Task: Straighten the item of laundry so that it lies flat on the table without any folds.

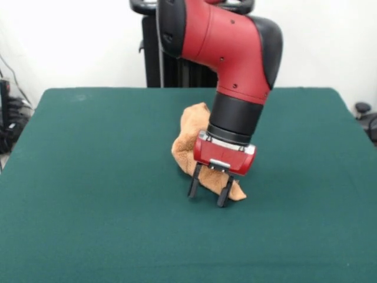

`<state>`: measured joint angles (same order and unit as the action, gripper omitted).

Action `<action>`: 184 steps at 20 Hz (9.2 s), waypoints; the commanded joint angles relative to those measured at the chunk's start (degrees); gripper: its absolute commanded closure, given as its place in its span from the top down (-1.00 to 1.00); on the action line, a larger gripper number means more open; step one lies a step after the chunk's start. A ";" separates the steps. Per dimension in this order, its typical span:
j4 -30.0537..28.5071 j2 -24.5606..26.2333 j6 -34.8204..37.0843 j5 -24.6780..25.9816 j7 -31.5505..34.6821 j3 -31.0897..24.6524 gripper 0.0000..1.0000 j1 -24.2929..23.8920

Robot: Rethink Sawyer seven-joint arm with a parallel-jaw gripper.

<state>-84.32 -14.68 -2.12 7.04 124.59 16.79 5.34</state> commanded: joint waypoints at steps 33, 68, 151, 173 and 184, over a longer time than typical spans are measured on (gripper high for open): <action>-6.72 -8.22 12.05 10.38 0.20 -18.48 1.00 -5.70; -2.85 8.31 -1.67 8.77 9.84 2.17 -1.00 9.73; 20.61 45.66 27.84 -54.70 19.19 47.06 -1.00 39.88; 27.95 49.61 30.73 -55.95 25.38 55.37 1.00 37.49; 27.30 48.69 27.15 -54.82 24.14 51.61 1.00 36.90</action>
<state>-66.98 30.60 25.23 -44.23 133.35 74.94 43.27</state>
